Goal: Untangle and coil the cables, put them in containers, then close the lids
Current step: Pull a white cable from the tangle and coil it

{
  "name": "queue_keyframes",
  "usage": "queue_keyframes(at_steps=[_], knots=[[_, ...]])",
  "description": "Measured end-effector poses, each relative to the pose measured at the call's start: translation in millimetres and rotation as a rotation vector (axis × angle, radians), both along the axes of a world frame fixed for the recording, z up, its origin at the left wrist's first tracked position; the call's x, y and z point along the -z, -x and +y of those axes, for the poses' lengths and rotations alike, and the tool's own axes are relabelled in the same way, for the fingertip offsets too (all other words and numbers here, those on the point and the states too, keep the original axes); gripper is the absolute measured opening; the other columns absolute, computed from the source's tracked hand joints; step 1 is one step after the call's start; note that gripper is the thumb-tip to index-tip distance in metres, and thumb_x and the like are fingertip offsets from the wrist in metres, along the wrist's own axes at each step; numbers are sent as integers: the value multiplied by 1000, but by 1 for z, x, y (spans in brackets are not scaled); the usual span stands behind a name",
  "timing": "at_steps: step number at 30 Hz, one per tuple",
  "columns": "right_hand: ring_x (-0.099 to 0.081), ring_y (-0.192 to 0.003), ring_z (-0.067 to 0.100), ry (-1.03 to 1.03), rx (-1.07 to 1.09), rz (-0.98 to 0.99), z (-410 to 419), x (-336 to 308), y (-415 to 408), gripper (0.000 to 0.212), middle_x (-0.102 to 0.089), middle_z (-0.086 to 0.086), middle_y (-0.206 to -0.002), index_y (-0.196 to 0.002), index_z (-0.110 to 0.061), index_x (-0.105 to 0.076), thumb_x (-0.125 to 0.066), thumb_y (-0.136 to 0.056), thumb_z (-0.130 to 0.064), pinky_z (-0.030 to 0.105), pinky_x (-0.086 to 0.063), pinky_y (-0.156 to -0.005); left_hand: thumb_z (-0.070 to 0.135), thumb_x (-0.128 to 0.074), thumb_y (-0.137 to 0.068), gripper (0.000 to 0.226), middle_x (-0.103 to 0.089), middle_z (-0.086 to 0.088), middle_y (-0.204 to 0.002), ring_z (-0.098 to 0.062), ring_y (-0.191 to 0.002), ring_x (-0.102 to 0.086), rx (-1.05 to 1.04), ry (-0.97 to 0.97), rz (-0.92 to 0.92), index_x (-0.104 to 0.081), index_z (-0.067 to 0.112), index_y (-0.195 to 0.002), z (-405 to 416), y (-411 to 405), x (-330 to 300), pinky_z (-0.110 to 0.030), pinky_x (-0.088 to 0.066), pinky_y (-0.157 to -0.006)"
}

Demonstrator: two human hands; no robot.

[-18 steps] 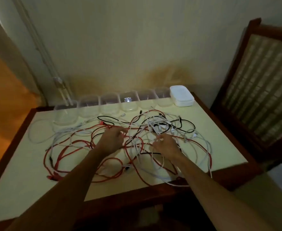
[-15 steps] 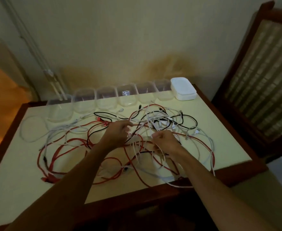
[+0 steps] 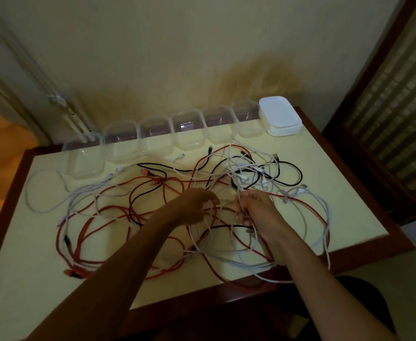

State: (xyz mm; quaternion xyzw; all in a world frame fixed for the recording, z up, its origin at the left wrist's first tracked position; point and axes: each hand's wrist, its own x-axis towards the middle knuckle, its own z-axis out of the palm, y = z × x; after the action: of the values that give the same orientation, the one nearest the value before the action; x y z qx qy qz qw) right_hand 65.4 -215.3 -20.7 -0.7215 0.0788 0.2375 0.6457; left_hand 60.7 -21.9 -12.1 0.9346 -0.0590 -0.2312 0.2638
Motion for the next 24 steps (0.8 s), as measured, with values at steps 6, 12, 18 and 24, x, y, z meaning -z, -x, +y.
queue_keyframes(at_steps=[6, 12, 18, 24], knots=[[-56, -61, 17, -598, -3, 143, 9, -34, -3, 23, -53, 11, -74, -88, -5, -55, -38, -93, 11, 29, -54, -55, 13, -64, -91, 28, -66, -5, -122, -16, -109, -60, -27, 85, -320, -67, 14, -119, -6, 28, -24, -29, -45, -92], [-59, -59, 16, -834, 176, 196, 14, -99, -29, 21, -53, 12, -70, -89, -4, -49, -39, -96, 13, 48, -61, -73, 19, -50, -100, 21, -72, -7, -104, -23, -101, -67, -178, 711, -82, -69, 17, -109, -33, 69, -70, -35, -52, -91], [-67, -79, 27, -549, 109, 80, -12, -126, -29, 19, -57, 21, -92, -99, 3, -52, -40, -94, 17, 48, -61, -68, 13, -62, -92, 19, -70, 2, -96, 1, -82, -64, -145, 390, -25, -67, 17, -110, -19, 78, -81, -19, -49, -70], [-63, -98, 32, 691, -186, -538, -38, -137, -11, 47, -55, 17, -114, -133, -5, -44, -60, -89, -2, 35, -52, -72, 0, -52, -95, 18, -66, -7, -72, -11, -66, -62, -219, 337, -338, -67, 10, -93, -19, 79, -115, -35, -53, -68]])
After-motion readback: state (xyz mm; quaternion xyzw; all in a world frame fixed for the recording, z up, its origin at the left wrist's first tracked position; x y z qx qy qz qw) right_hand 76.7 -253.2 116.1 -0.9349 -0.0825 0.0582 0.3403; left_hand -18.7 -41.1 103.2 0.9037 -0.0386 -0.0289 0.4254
